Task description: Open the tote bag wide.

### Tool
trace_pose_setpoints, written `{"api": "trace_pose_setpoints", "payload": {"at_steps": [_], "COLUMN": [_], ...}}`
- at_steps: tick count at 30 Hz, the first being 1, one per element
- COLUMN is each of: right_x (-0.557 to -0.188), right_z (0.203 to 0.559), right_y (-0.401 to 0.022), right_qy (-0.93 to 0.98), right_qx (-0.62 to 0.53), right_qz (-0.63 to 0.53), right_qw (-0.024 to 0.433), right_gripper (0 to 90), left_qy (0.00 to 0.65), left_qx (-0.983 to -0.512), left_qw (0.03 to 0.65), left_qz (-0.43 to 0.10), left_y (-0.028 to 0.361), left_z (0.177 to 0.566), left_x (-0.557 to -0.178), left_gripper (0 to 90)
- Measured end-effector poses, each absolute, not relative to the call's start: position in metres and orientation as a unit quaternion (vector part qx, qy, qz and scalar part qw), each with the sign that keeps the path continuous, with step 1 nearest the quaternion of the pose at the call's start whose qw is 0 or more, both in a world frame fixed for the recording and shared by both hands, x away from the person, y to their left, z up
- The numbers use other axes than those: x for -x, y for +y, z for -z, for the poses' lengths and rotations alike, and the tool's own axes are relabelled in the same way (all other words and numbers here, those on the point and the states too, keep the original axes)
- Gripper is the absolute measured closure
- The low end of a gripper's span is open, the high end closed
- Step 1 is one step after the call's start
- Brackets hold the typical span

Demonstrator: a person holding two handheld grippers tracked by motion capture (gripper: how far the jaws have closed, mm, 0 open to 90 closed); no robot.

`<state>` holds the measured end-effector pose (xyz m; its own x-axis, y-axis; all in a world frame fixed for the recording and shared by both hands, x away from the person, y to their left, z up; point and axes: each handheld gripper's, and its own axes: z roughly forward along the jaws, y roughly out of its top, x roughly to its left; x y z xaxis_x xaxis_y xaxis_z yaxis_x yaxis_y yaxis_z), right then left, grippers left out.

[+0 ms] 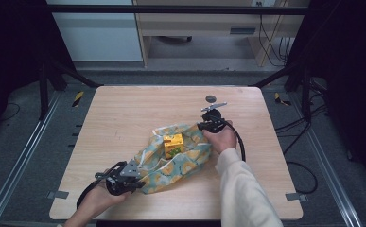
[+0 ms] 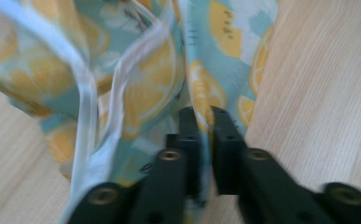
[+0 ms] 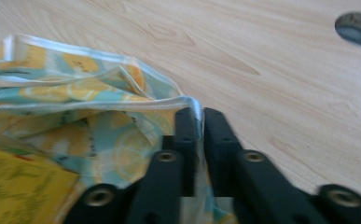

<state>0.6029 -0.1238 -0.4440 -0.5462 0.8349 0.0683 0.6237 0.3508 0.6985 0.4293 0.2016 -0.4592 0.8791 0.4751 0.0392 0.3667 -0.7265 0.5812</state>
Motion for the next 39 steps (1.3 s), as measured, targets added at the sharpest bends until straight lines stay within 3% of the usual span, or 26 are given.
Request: {"api": "trace_pose_setpoints", "payload": {"at_steps": [1, 9, 16, 22, 29, 31, 33, 34, 35, 36, 38, 39], "right_x": [-0.598, -0.557, -0.507, -0.474, -0.454, -0.454, -0.455, -0.456, -0.456, -0.456, -0.458, -0.458], "right_z": [0.433, 0.391, 0.387, 0.393, 0.430, 0.434, 0.448, 0.451, 0.451, 0.454, 0.457, 0.457], "right_y": [-0.124, -0.135, -0.144, -0.140, -0.116, -0.115, -0.112, -0.112, -0.112, -0.113, -0.114, -0.114], "right_qy": [0.806, 0.802, 0.810, 0.812, 0.836, 0.838, 0.844, 0.846, 0.846, 0.848, 0.852, 0.852], "right_qx": [-0.445, -0.417, -0.400, -0.382, -0.361, -0.360, -0.355, -0.350, -0.350, -0.343, -0.338, -0.338], "right_qz": [-0.354, -0.379, -0.384, -0.404, -0.376, -0.373, -0.365, -0.366, -0.366, -0.368, -0.368, -0.368], "right_qw": [0.165, 0.197, 0.194, 0.181, 0.173, 0.172, 0.170, 0.169, 0.169, 0.165, 0.158, 0.158], "right_gripper": [70.0, 40.6, 29.0, 24.2, 15.7, 15.7, 23.9, 30.5, 30.5, 51.5, 67.5, 67.5], "left_qy": [0.225, 0.234, 0.273, 0.286, 0.292, 0.293, 0.294, 0.295, 0.295, 0.292, 0.295, 0.295], "left_qx": [-0.917, -0.890, -0.879, -0.882, -0.887, -0.887, -0.890, -0.891, -0.891, -0.893, -0.891, -0.891], "left_qw": [0.310, 0.354, 0.338, 0.325, 0.314, 0.312, 0.309, 0.306, 0.306, 0.299, 0.300, 0.300], "left_qz": [-0.109, -0.166, -0.196, -0.185, -0.173, -0.171, -0.159, -0.160, -0.160, -0.167, -0.170, -0.170], "left_y": [0.202, 0.204, 0.206, 0.197, 0.178, 0.176, 0.169, 0.167, 0.167, 0.165, 0.165, 0.165], "left_z": [0.450, 0.404, 0.395, 0.407, 0.424, 0.427, 0.437, 0.439, 0.439, 0.441, 0.441, 0.441], "left_x": [-0.426, -0.431, -0.478, -0.505, -0.531, -0.533, -0.537, -0.538, -0.538, -0.539, -0.540, -0.540], "left_gripper": [71.6, 50.9, 46.4, 44.1, 39.4, 39.5, 43.1, 47.7, 53.9, 61.8, 71.0, 75.3]}}
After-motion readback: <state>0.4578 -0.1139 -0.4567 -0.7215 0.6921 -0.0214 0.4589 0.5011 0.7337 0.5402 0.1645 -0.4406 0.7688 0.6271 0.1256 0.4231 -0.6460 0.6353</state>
